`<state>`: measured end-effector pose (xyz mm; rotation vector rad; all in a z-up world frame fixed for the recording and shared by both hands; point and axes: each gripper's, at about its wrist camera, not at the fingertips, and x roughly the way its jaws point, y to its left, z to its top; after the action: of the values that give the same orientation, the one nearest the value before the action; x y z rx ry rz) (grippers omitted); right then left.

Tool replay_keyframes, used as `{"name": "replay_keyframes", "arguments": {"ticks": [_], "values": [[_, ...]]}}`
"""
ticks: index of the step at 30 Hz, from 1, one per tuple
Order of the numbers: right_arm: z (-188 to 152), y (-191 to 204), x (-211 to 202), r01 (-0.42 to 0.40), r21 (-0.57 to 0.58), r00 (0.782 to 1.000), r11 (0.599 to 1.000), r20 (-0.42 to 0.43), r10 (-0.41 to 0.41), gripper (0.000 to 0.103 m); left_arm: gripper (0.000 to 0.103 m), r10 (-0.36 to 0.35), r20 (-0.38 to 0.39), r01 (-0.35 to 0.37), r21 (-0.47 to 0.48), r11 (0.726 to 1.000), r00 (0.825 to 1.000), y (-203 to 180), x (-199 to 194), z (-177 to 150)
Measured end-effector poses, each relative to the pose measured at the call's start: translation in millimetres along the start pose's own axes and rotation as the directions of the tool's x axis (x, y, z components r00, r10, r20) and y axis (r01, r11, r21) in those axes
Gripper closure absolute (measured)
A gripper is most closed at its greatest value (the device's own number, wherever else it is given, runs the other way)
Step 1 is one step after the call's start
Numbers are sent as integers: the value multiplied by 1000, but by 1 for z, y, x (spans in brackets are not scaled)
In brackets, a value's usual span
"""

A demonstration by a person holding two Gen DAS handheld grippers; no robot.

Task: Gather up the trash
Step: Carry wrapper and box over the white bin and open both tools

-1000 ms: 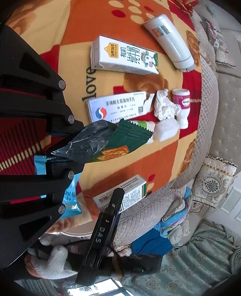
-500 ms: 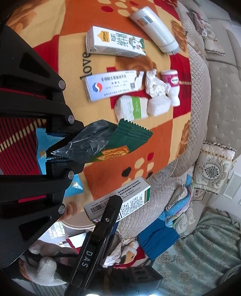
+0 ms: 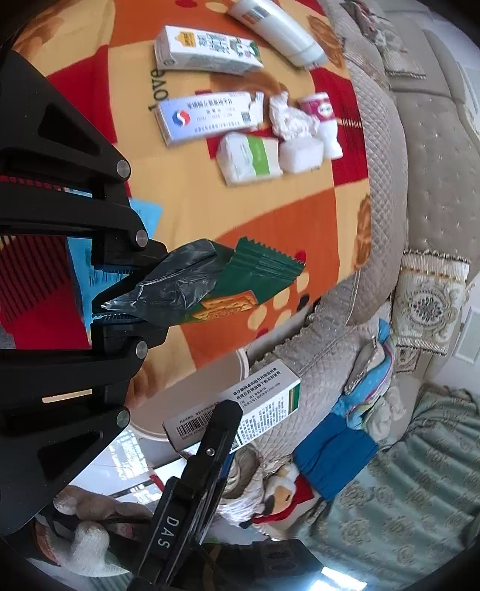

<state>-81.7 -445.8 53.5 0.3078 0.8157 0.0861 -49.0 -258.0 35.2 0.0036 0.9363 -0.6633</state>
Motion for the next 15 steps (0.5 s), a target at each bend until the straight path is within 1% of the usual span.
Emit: {"name": "replay_keyframes", "arguments": {"ticks": [7,15], "values": [[-7,-29,-24,40,38,999,998,25,-41,50,89,-32,-17,33,58,998,999,-36,13,3],[-17,-67,-45,91,98,995,991,38,-95,50,89,-63,-46,68,130,989,997,-82,33,5]]}}
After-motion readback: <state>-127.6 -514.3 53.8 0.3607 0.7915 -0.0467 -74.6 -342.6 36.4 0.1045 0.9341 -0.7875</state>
